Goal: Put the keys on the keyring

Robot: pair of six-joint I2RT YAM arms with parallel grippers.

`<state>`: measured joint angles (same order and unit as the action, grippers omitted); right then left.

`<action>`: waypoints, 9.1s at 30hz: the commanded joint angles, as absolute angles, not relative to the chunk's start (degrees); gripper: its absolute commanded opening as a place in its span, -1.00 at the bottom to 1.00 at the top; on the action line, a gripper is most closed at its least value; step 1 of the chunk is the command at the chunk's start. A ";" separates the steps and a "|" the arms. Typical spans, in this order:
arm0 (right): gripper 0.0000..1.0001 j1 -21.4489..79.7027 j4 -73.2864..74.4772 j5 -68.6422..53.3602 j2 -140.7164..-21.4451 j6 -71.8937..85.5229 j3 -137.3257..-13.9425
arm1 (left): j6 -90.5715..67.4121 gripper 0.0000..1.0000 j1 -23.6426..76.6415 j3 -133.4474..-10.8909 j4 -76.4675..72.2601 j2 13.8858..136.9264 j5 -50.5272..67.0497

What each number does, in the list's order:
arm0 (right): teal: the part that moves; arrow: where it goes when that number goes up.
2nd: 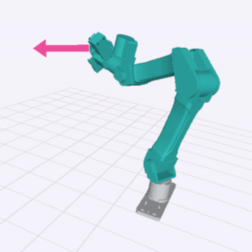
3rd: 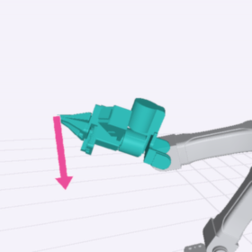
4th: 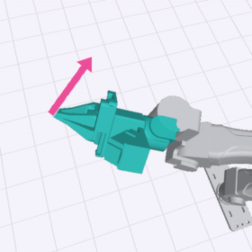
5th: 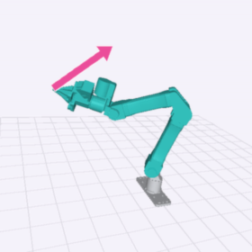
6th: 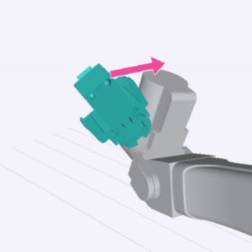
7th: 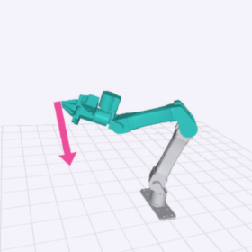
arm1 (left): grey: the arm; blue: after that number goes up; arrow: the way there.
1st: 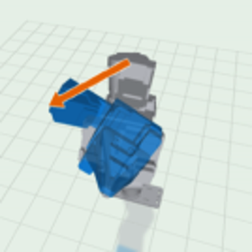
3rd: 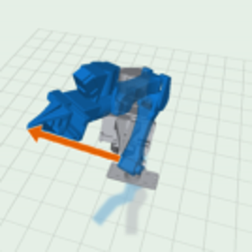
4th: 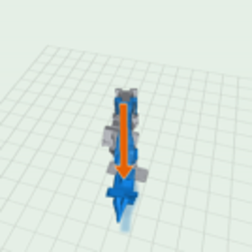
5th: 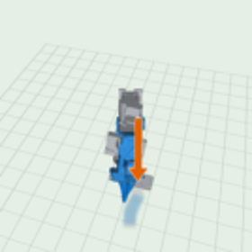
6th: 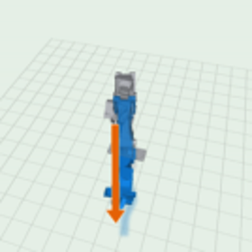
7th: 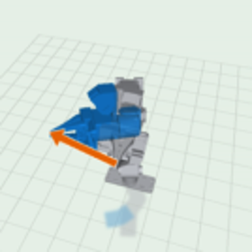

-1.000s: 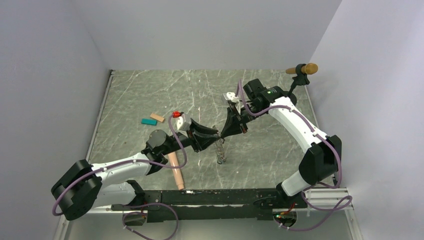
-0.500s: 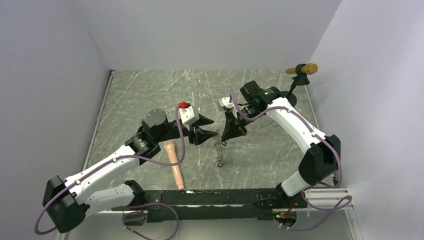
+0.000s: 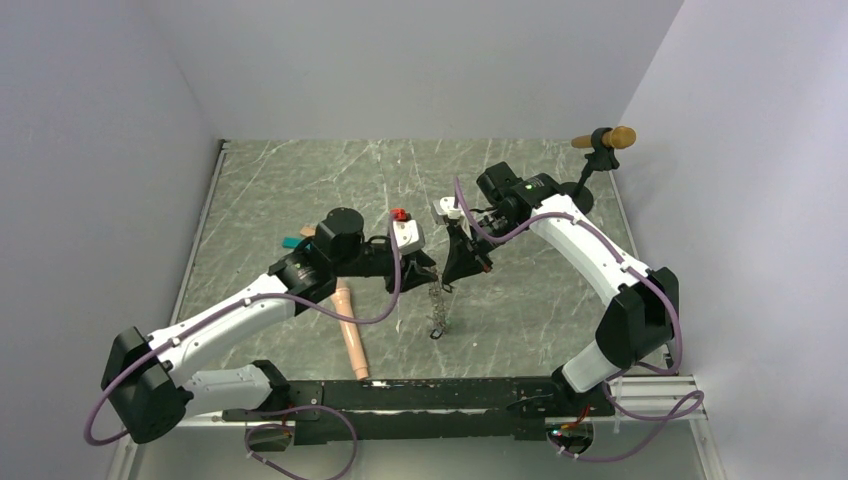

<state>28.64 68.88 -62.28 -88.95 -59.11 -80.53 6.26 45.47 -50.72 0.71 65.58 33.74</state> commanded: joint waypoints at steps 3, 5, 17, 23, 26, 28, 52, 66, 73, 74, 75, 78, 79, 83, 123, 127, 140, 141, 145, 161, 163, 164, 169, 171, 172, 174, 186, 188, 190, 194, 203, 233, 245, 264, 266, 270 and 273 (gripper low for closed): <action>-1.00 28.74 68.91 -64.34 -88.47 -59.66 -82.88 | 4.89 -0.26 45.94 -53.21 -2.16 67.07 36.30; -1.00 28.78 68.98 -64.41 -88.46 -59.67 -82.88 | 4.71 -0.28 45.98 -53.30 -2.29 67.51 36.61; -1.00 28.75 68.98 -64.74 -88.52 -59.67 -82.74 | 2.49 -0.44 46.29 -52.78 -4.86 69.12 37.04; -1.00 28.73 69.00 -64.82 -88.47 -59.76 -82.79 | 2.43 -0.95 46.25 -53.70 -3.74 70.29 38.37; -1.00 28.64 69.06 -64.88 -88.42 -59.72 -82.79 | 2.38 -0.84 46.31 -53.70 -2.92 70.28 38.05; -1.00 28.74 69.00 -64.90 -88.38 -59.68 -82.78 | 2.33 -0.62 46.28 -53.49 -2.90 69.88 37.60; -1.00 28.60 68.37 -65.88 -88.15 -59.19 -82.45 | -0.59 -1.00 46.26 -49.40 -8.15 66.23 34.79; -0.53 28.02 70.12 -69.45 -88.32 -60.92 -82.55 | -15.92 -1.00 46.06 -32.57 -40.03 59.91 28.52; -0.50 27.98 69.43 -69.70 -88.38 -60.39 -82.17 | -19.93 -1.00 45.84 -29.82 -48.42 61.08 28.96; -0.51 27.99 69.37 -69.83 -88.35 -60.34 -82.18 | -20.42 -1.00 45.72 -29.66 -49.53 61.42 29.19; -0.51 28.00 69.35 -69.93 -88.30 -60.30 -82.18 | -20.88 -1.00 45.71 -29.48 -50.34 61.76 29.31; -0.51 27.95 68.91 -70.05 -88.09 -59.88 -82.09 | -22.11 -1.00 45.63 -29.04 -52.71 62.62 29.80; -0.51 27.82 68.76 -70.05 -88.15 -59.79 -82.09 | -22.45 -1.00 45.69 -28.87 -53.45 62.85 29.80; -0.51 27.23 68.61 -70.79 -87.83 -59.56 -82.04 | -23.67 -1.00 45.54 -28.21 -56.15 63.87 30.06; -1.00 27.14 63.94 -80.00 -89.64 -54.27 -78.69 | -35.42 -1.00 45.09 -24.72 -94.16 79.81 29.69; -1.00 27.17 61.73 -80.09 -89.39 -51.89 -78.16 | -36.05 -1.00 45.17 -25.29 -95.14 80.81 30.55; -1.00 24.59 41.41 -80.15 -84.94 -29.86 -72.32 | -35.49 -1.00 45.09 -25.49 -94.85 82.01 32.15; -1.00 24.28 38.30 -80.28 -84.16 -27.02 -71.35 | -35.13 -1.00 45.03 -25.22 -94.84 81.96 31.53; -1.00 22.83 22.80 -80.50 -81.17 -11.84 -65.31 | -34.55 -1.00 45.16 -24.55 -95.21 82.27 28.88; -1.00 20.12 0.89 -80.73 -78.60 9.36 -58.42 | -35.56 -1.00 45.68 -25.41 -95.14 83.55 28.85; -1.00 19.44 0.37 -81.76 -78.43 9.46 -58.27 | -35.04 -1.00 45.29 -24.28 -95.10 82.60 28.38; -1.00 19.16 0.50 -82.31 -78.34 9.22 -58.27 | -35.06 -1.00 44.95 -23.76 -95.10 82.13 28.31; -1.00 18.97 4.41 -82.66 -78.47 5.41 -59.23 | -34.61 -1.00 43.73 -22.42 -93.91 79.95 28.86; -1.00 19.52 4.03 -82.82 -79.01 5.69 -58.98 | -34.40 -1.00 43.63 -22.75 -93.41 79.44 29.04; -1.00 19.92 3.93 -82.70 -79.27 5.82 -58.98 | -34.45 -1.00 43.65 -22.96 -93.35 79.37 29.09; -1.00 20.71 4.72 -82.32 -79.88 5.10 -59.17 | -34.77 -1.00 43.60 -23.48 -93.67 79.70 29.27; -1.00 23.66 9.55 -80.00 -82.34 1.06 -60.28 | -34.54 -1.00 43.73 -24.75 -93.93 79.66 28.33; -1.00 24.01 9.94 -79.90 -82.47 0.67 -60.41 | -33.69 -1.00 43.70 -24.79 -92.62 79.00 28.10; -1.00 24.27 10.73 -79.92 -82.59 0.53 -60.61 | -32.84 -1.00 43.73 -24.71 -91.62 78.16 27.56; -1.00 24.43 13.95 -79.71 -82.63 -3.72 -61.42 | -31.32 -1.00 43.42 -24.70 -89.51 76.82 26.91; -1.00 24.65 16.96 -79.40 -82.67 -6.81 -62.31 | -29.83 -1.00 42.68 -23.75 -86.85 74.30 26.00; -0.60 24.06 17.28 -77.44 -80.79 -5.75 -63.46 | -32.38 -1.00 43.16 -22.63 -93.83 79.06 22.44; -0.22 22.19 29.36 -78.23 -80.29 -19.07 -67.18 | -33.10 -1.00 42.19 -20.69 -93.69 78.85 24.27; -0.37 25.09 27.61 -76.62 -81.67 -20.53 -66.27 | -35.60 -1.00 43.01 -22.62 -95.19 81.11 23.91; -0.43 25.26 27.32 -76.60 -81.69 -20.28 -66.07 | -35.68 -1.00 43.17 -22.67 -95.19 81.13 23.74; -0.46 25.37 27.13 -76.54 -81.90 -20.10 -65.97 | -35.75 -1.00 43.31 -22.77 -95.19 81.08 23.48; -0.48 25.45 26.95 -76.32 -81.95 -20.12 -65.87 | -35.82 -1.00 43.40 -22.87 -95.19 81.02 23.21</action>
